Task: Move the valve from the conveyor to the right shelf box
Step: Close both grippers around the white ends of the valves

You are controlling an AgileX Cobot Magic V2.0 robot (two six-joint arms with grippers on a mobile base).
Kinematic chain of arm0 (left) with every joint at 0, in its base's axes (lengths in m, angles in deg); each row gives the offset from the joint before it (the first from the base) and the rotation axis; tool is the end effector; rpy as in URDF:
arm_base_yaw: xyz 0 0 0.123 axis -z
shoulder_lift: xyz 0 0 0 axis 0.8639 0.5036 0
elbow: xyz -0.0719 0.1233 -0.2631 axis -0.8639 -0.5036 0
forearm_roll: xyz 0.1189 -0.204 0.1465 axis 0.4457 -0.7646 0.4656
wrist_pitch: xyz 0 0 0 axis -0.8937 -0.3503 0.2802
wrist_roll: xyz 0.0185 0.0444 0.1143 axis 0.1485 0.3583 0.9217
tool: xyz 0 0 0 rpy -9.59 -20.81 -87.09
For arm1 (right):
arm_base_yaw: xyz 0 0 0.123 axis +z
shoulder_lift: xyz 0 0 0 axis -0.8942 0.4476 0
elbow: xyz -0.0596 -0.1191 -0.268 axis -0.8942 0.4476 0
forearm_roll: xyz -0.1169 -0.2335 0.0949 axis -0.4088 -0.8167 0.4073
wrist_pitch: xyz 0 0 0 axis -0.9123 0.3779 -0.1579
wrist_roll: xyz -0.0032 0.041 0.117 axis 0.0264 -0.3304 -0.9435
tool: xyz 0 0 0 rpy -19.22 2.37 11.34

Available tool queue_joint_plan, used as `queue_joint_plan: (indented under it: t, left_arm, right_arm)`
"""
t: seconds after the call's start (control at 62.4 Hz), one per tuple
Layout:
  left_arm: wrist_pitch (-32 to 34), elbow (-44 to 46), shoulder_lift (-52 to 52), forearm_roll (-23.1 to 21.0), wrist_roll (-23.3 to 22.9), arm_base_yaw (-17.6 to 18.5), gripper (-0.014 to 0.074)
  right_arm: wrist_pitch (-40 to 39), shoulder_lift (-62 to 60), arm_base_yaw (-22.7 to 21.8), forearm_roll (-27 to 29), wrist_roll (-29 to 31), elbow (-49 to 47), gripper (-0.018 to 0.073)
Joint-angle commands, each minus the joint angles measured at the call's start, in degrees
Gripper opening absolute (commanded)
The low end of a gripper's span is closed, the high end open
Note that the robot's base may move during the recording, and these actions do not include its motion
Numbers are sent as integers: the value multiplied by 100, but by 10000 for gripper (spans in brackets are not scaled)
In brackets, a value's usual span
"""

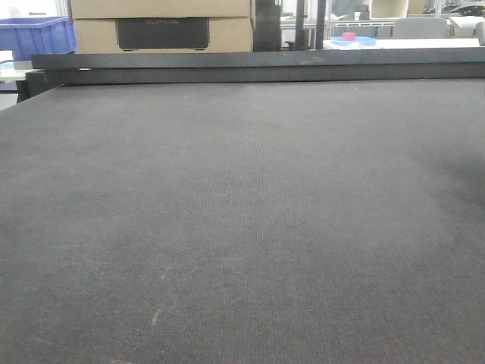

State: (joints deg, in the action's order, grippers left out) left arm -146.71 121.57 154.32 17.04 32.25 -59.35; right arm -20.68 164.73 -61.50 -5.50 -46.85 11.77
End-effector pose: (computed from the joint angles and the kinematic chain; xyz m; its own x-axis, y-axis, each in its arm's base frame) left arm 0.3255 -0.0052 0.2980 -0.9492 0.1660 -0.2675 0.1666 0.9858 0.0205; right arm 0.3398 0.0198 0.2151 -0.9826 -0.1275 -0.1349 -0.1360 0.9892 0.0556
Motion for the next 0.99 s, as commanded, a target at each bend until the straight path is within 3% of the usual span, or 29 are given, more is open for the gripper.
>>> queue_joint_plan:
  t: [0.0,0.256,0.368,0.977]
  left_arm:
    - [38,70,71,-39,240,-7,-62]
    - [218,70,253,-62,240,-7,336]
    - [262,70,395,-62,240,-7,437]
    - [192,1,1391,-75,240,-7,431]
  right_arm:
    - [-174,-8,2,1,40,-33,-162]
    - [-276,-8,2,88,40,-33,-162]
    - [-276,-8,2,129,40,-33,-162]
    - [-323,-8,2,228,40,-33,-162]
